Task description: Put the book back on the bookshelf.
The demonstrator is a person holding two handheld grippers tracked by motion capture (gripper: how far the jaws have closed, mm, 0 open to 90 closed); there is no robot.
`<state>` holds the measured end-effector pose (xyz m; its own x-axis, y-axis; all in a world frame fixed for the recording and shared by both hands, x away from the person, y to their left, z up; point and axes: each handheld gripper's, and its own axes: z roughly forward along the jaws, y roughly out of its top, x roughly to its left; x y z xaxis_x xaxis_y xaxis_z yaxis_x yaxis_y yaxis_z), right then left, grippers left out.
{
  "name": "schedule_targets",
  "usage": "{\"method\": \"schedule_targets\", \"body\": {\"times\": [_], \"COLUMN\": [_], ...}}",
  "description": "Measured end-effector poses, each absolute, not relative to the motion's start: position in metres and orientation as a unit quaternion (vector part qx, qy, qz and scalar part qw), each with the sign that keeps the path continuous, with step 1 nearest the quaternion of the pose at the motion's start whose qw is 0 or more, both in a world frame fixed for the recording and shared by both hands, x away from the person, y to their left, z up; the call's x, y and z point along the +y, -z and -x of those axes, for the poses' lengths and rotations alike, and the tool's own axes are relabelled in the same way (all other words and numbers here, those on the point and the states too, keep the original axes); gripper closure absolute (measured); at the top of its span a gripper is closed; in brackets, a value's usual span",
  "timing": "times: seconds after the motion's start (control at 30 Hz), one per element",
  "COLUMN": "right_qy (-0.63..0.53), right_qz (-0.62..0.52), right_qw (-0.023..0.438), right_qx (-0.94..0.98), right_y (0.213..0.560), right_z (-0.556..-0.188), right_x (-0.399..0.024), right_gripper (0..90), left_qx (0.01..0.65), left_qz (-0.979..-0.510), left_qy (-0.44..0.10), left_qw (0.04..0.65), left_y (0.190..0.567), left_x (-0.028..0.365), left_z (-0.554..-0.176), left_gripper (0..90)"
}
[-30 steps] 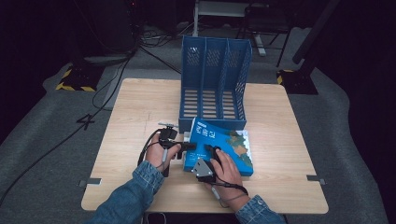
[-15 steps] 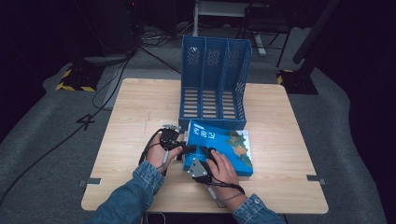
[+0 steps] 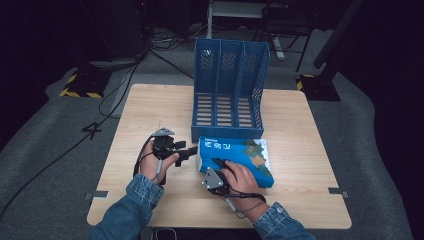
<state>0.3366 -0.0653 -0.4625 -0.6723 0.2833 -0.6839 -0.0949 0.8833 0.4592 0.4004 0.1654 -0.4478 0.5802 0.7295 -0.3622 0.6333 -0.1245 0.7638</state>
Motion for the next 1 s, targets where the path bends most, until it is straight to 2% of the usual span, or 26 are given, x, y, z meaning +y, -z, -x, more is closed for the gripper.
{"method": "schedule_targets", "body": {"times": [0.17,0.7,1.0], "right_qy": [-0.276,-0.342,-0.373], "right_qz": [-0.100,-0.182,-0.220], "right_qw": [0.371,0.284,0.253], "right_qx": [0.881,0.877,0.865], "right_y": [0.439,0.372,0.343], "right_z": [-0.347,-0.361,-0.361], "right_x": [-0.077,-0.112,-0.129], "right_gripper": [60.9,61.4,61.4], "left_qx": [0.455,0.417,0.428], "left_qz": [-0.773,-0.827,-0.822], "left_qy": [-0.129,-0.137,-0.140], "left_qw": [0.422,0.351,0.349], "left_y": [0.466,0.488,0.500], "left_x": [0.188,0.189,0.201], "left_z": [-0.399,-0.404,-0.405], "left_gripper": [34.1,30.6,28.9]}}
